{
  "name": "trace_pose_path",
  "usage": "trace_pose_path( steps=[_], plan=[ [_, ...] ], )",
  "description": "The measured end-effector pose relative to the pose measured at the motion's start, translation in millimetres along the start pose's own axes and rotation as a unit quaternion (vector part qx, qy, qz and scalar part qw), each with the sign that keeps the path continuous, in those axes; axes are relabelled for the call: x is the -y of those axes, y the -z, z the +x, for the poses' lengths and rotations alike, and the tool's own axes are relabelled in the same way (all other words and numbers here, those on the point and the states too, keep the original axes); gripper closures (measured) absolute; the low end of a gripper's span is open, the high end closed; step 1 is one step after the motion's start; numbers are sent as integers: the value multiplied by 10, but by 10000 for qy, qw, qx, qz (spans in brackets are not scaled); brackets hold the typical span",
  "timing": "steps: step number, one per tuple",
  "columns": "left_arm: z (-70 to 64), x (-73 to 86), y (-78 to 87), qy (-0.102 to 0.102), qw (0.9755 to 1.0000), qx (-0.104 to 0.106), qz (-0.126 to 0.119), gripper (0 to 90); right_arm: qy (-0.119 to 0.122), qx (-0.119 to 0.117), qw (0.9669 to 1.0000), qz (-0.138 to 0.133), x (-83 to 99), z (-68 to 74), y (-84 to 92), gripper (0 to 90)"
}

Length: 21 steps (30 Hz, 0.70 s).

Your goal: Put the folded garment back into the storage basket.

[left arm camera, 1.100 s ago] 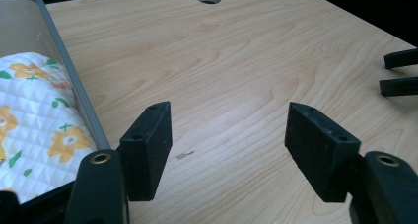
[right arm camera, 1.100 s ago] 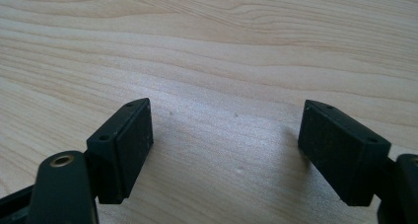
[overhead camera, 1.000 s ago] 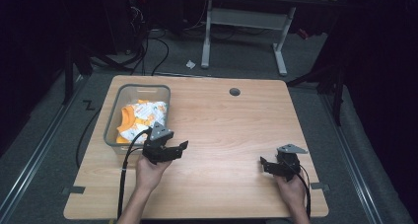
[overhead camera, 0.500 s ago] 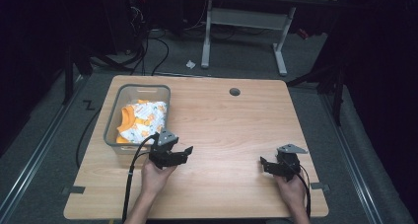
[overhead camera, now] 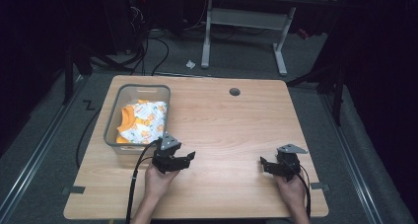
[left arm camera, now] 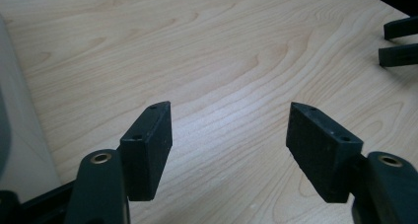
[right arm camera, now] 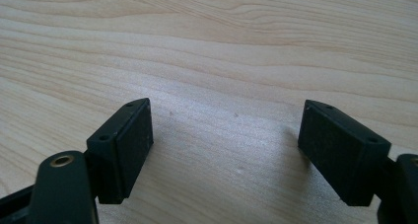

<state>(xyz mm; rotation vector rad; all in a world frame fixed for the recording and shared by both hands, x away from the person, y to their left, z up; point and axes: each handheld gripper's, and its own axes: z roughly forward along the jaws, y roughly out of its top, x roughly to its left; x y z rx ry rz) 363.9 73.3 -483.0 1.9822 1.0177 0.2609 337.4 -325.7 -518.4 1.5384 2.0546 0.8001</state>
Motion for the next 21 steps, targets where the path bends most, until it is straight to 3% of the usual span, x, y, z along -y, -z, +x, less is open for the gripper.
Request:
trace_pose_path(
  steps=[14,21],
  plan=[
    [-90,159,-190,-115,9991,-82,411,348,-3,-1,10000,1,0,1,0,213],
    [-114,247,-256,-320,9970,-425,570,345,3,2,10000,-1,0,0,0,213]
  ],
)
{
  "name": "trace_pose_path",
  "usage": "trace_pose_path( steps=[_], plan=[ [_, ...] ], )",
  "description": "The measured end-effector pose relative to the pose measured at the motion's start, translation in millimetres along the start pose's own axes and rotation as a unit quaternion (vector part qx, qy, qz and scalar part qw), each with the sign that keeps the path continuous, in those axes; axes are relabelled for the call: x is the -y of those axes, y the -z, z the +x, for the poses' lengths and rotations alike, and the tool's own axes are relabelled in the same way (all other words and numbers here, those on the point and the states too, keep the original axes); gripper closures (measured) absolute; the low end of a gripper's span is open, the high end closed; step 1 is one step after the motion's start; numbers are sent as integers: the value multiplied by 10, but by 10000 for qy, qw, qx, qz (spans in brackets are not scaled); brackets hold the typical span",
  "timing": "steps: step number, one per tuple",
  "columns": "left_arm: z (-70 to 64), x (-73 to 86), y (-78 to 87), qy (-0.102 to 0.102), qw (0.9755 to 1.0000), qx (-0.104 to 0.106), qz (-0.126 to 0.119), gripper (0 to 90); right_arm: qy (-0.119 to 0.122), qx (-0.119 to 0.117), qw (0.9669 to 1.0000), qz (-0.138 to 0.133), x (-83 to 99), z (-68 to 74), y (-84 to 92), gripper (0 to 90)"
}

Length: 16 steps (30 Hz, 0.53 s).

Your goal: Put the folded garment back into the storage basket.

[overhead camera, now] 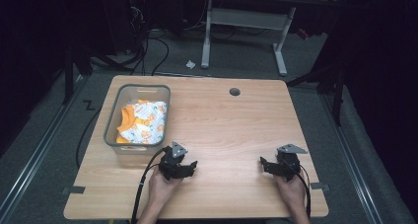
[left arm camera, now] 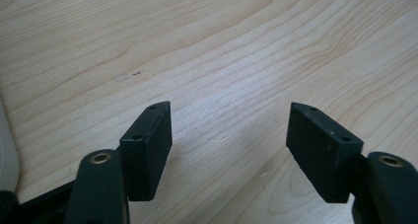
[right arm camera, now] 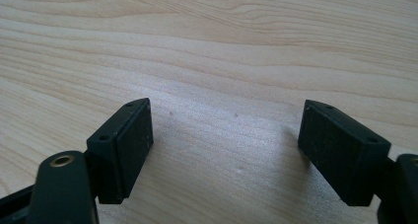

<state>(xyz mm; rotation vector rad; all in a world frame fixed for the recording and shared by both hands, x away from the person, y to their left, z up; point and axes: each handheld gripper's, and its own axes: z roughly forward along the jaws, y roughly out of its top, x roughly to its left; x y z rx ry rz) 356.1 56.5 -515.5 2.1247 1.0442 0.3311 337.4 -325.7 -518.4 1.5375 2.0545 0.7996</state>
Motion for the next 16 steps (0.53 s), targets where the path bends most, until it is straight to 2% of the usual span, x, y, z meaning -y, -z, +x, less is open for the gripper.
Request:
trace_pose_path(
  steps=[3,5,9,16],
  plan=[
    [-23,38,-43,-189,9992,-344,47,338,-3,-1,10000,0,0,1,0,213],
    [-17,66,-49,-163,9992,-354,-74,324,-8,-2,10000,3,0,2,1,213],
    [22,82,-51,28,9994,-330,-95,305,-5,-3,10000,4,1,2,1,213],
    [22,83,-54,46,9993,-354,-106,302,-7,-4,10000,3,1,2,1,213]
  ],
)
